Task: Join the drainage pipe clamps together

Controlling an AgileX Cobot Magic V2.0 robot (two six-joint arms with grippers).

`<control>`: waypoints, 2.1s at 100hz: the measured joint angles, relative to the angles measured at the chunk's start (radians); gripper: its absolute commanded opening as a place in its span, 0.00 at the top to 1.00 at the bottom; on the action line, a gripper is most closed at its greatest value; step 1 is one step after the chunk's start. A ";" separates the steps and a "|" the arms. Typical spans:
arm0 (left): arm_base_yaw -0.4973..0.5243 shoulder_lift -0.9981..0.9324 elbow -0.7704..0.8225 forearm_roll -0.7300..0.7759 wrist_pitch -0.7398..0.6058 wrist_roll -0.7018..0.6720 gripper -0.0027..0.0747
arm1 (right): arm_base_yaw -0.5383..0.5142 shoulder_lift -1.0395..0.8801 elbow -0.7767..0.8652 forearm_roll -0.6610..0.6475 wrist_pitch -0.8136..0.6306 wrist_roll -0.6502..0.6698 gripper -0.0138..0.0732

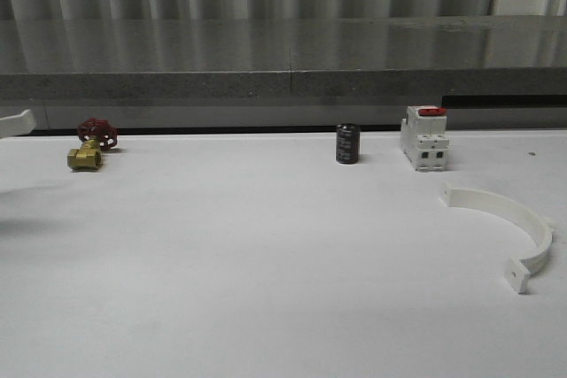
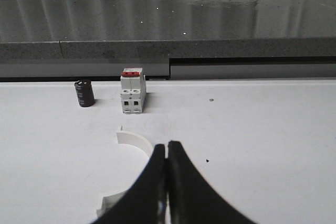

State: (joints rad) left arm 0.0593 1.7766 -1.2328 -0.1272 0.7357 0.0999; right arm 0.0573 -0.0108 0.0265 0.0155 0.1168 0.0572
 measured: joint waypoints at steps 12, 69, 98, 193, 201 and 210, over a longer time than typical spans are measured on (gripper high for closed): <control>-0.101 -0.033 0.000 -0.001 0.014 -0.090 0.94 | 0.000 0.000 0.000 0.000 0.000 0.000 0.92; -0.480 0.111 -0.027 0.099 -0.046 -0.407 0.94 | 0.000 0.000 0.000 0.000 0.000 0.000 0.92; -0.525 0.188 -0.089 0.101 -0.050 -0.449 0.92 | 0.000 0.000 0.000 0.000 0.000 0.000 0.92; -0.532 0.234 -0.099 0.113 -0.041 -0.458 0.18 | 0.000 0.000 0.000 0.000 0.000 0.000 0.92; -0.532 0.234 -0.103 0.127 -0.037 -0.458 0.18 | 0.000 0.000 0.000 0.000 0.000 0.000 0.92; -0.532 0.232 -0.103 0.139 -0.031 -0.458 0.18 | 0.000 0.000 0.000 0.000 0.000 0.000 0.92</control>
State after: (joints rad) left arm -0.4723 2.0082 -1.3362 0.0115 0.7044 -0.3580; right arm 0.0573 -0.0108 0.0265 0.0155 0.1168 0.0572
